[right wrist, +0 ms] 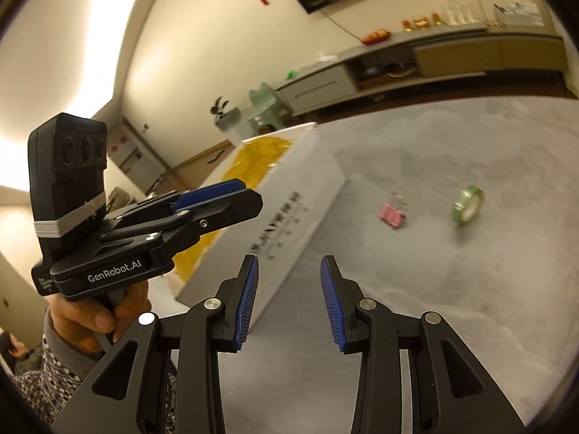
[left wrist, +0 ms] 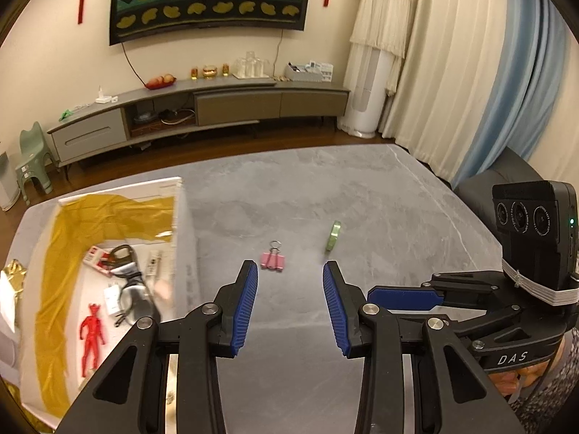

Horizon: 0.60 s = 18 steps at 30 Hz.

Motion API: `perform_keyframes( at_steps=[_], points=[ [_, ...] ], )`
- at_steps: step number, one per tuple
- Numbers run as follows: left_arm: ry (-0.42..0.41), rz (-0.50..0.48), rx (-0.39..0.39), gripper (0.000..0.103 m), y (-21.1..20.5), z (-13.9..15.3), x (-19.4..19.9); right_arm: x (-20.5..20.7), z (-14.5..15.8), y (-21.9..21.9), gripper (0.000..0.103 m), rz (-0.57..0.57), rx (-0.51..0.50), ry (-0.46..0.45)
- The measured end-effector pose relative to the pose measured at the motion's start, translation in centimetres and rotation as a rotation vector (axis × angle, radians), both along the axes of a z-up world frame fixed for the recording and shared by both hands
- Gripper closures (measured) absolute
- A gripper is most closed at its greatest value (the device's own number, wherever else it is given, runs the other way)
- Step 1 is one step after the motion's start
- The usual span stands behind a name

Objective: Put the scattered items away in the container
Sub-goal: 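Move both open tools back toward the pink clip and green tape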

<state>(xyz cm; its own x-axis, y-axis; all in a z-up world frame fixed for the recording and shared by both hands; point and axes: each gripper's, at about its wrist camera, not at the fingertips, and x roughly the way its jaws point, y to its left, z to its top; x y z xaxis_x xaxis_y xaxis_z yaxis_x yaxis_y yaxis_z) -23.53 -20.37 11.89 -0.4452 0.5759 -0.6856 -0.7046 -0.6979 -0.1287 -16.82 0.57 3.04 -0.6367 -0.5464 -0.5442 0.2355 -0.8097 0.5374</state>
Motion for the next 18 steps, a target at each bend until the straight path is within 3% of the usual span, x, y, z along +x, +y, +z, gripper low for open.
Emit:
perform_keyframes(
  at_steps=[7, 10, 18],
  points=[
    [-0.039, -0.004, -0.056, 0.063, 3.7, -2.6, -1.2, -0.7, -1.7, 3.2, 0.065, -0.072, -0.006, -0.052],
    [-0.050, 0.004, -0.074, 0.050, 4.8, -3.8, -1.8, -1.0, -2.1, 4.4, 0.064, -0.103, -0.006, -0.065],
    [-0.070, 0.043, -0.154, 0.042, 7.3, -7.6, -4.3, -2.2, -3.5, 6.9, 0.064, -0.197, 0.055, -0.085]
  ],
)
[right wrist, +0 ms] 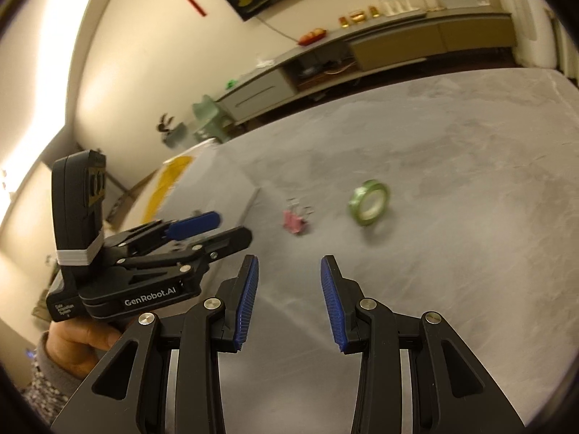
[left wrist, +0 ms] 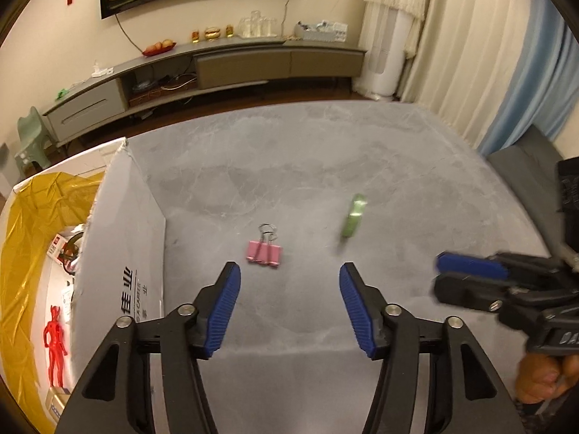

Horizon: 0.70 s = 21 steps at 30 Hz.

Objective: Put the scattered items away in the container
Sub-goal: 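Move both open tools back toward the pink clip and green tape, then close the left tool on the pink binder clip while right tool grasps the green tape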

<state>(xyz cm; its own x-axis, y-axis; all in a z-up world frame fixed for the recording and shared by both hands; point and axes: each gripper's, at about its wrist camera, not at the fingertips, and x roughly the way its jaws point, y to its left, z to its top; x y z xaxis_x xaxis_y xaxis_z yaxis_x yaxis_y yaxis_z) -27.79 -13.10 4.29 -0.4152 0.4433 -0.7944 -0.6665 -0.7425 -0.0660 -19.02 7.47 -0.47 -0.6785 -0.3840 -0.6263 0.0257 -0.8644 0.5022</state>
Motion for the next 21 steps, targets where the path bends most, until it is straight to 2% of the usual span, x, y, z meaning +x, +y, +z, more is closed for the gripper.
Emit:
perform_keyframes(
  at_steps=[6, 13, 17, 21],
  points=[
    [0.014, 0.051, -0.050, 0.042, 1.3, -2.8, -2.2, -2.6, -1.9, 1.5, 0.063, -0.060, 0.050, -0.053],
    [-0.021, 0.112, -0.014, 0.040, 0.9, -5.0, -5.0, -5.4, -3.5, 2.3, 0.060, -0.086, 0.092, -0.095],
    [-0.030, 0.086, -0.008, 0.039, 1.4, -5.9, -5.4, -6.8, -4.0, 2.1, 0.056, -0.090, 0.145, -0.104],
    [-0.026, 0.059, -0.022, 0.039, 2.2, -6.9, -5.4, -7.8, -4.7, 2.4, 0.053, -0.097, 0.154, -0.119]
  ],
)
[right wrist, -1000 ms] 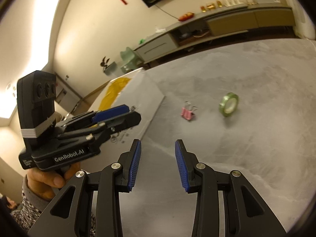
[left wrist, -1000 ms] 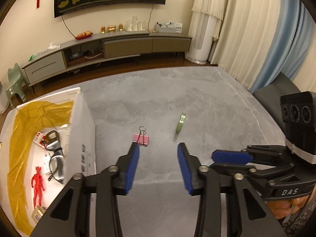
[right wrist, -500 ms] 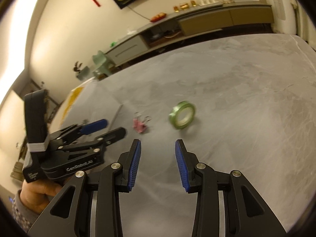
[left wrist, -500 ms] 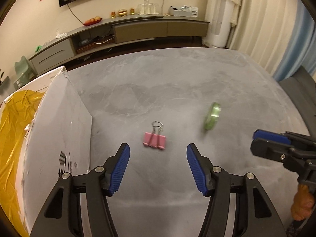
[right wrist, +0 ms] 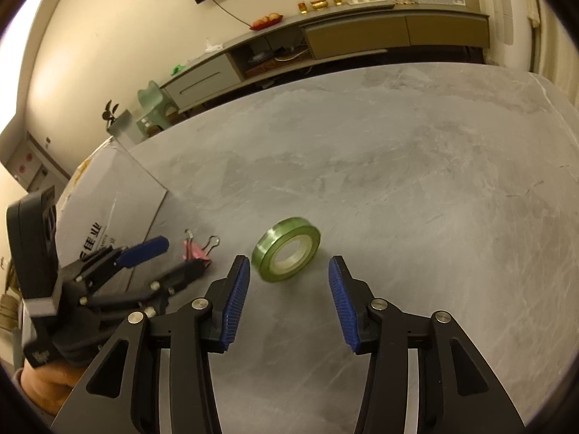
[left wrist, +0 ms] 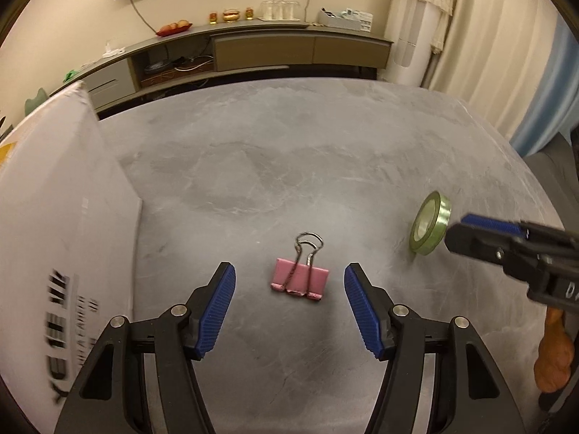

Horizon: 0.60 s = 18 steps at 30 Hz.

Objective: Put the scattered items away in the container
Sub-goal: 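Close the left tool on the pink binder clip while right tool grasps the green tape, then carry the pink clip and green tape roll over the cardboard box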

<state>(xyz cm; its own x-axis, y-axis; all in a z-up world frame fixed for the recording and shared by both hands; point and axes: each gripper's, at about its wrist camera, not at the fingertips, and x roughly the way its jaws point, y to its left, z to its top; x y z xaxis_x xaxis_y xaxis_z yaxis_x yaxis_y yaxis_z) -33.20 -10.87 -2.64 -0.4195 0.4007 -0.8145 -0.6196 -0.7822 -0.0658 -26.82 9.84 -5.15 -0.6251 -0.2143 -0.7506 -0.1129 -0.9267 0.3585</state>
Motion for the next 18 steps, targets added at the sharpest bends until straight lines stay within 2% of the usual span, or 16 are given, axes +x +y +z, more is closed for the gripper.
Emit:
perform_keyframes(
  at_steps=[4, 13, 14, 15, 18],
  points=[
    [0.023, -0.002, -0.034, 0.039, 0.6, -1.2, 0.0, -0.9, -0.5, -0.1, 0.049, 0.010, 0.006, -0.014],
    [0.049, 0.030, 0.000, 0.040, 0.3, -1.5, -0.5, -3.4, -1.8, -0.5, 0.050, 0.028, 0.050, -0.017],
    [0.049, 0.022, 0.011, 0.054, 0.3, -1.4, -0.4, -3.3, -1.8, -0.4, 0.054, 0.029, 0.048, -0.014],
    [0.048, 0.011, 0.019, 0.069, 0.3, -1.3, -0.4, -3.2, -1.8, -0.3, 0.054, 0.030, 0.046, -0.015],
    [0.037, -0.003, 0.031, 0.069, 0.4, -1.1, -0.2, -3.1, -1.9, -0.2, 0.055, 0.029, 0.041, -0.015]
  ],
)
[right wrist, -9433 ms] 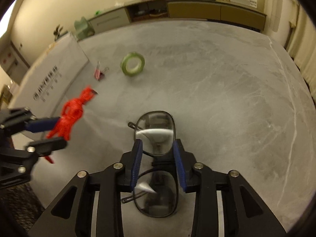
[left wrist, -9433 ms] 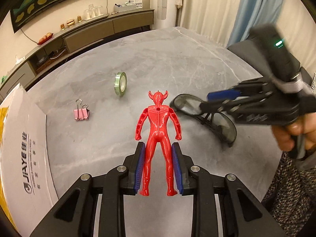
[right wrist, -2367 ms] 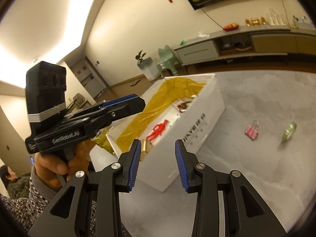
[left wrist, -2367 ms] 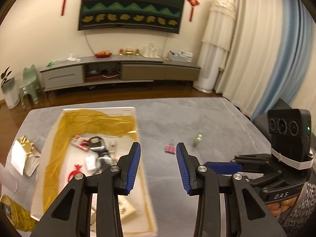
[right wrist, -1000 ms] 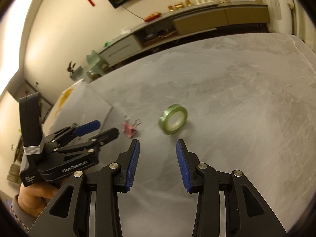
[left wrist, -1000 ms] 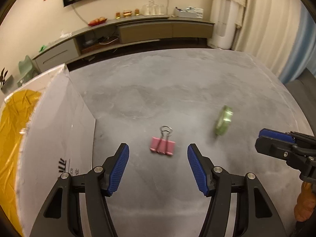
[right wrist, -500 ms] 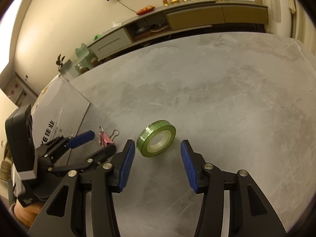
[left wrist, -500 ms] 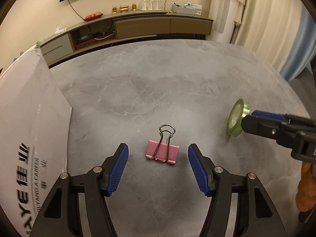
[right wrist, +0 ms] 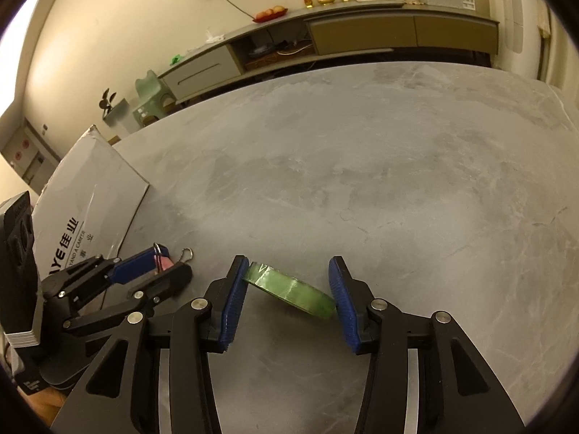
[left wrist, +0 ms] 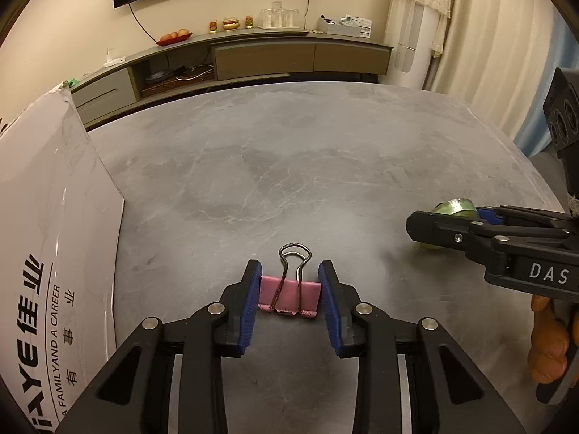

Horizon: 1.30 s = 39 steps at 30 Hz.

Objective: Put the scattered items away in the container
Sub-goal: 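Carry the pink clip and green tape roll over the cardboard box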

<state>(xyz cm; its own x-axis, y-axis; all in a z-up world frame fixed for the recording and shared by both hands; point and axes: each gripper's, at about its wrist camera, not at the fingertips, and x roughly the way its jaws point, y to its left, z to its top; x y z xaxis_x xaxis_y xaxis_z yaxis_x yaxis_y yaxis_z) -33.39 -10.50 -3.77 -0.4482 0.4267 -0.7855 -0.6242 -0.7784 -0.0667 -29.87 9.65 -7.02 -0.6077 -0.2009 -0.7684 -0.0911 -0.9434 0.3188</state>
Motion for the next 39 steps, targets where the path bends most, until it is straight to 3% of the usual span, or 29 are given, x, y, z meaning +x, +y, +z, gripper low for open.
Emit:
perform_keyframes(
  at_steps=[14, 27, 39],
  points=[
    [-0.009, 0.003, 0.094, 0.069, -1.0, 3.0, 1.2, 1.9, 2.5, 0.5, 0.055, -0.020, -0.068, 0.029],
    [0.030, -0.059, 0.137, 0.069, -2.6, 7.5, 6.2, 5.3, 6.0, -0.8, 0.055, -0.004, -0.106, 0.094],
    [0.157, -0.050, 0.185, 0.069, -10.2, 14.3, 11.8, 6.9, 7.9, -5.4, 0.055, 0.078, -0.099, 0.131]
  ],
)
